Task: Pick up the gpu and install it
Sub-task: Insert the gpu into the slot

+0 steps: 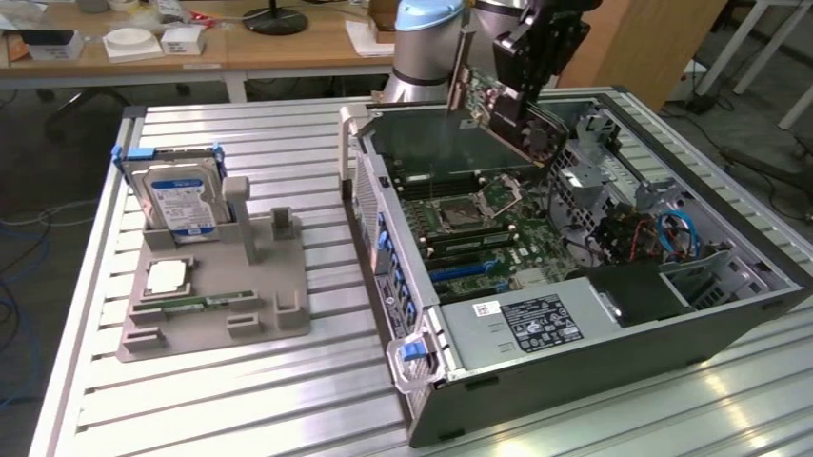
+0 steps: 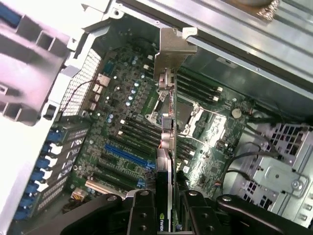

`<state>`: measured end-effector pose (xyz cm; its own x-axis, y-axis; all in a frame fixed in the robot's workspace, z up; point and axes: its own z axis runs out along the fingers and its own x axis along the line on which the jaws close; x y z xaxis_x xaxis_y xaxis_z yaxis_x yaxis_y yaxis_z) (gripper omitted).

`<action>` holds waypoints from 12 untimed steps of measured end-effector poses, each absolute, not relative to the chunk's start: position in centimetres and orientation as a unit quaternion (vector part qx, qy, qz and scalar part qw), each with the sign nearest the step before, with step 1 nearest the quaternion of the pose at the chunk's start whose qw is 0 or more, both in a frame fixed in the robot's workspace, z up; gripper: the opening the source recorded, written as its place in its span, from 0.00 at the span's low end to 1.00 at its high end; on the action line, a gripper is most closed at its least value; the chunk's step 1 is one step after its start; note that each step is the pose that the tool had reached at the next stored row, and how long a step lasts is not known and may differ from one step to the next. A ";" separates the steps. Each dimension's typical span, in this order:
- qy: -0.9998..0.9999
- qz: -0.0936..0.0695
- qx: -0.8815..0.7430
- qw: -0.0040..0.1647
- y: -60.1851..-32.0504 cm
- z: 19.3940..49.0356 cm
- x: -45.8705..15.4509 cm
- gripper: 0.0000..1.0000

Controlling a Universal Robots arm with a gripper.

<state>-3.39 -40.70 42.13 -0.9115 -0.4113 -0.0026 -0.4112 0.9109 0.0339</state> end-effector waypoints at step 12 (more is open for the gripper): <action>-0.951 -0.016 0.310 0.004 -40.7 41.3 -3.4 0.27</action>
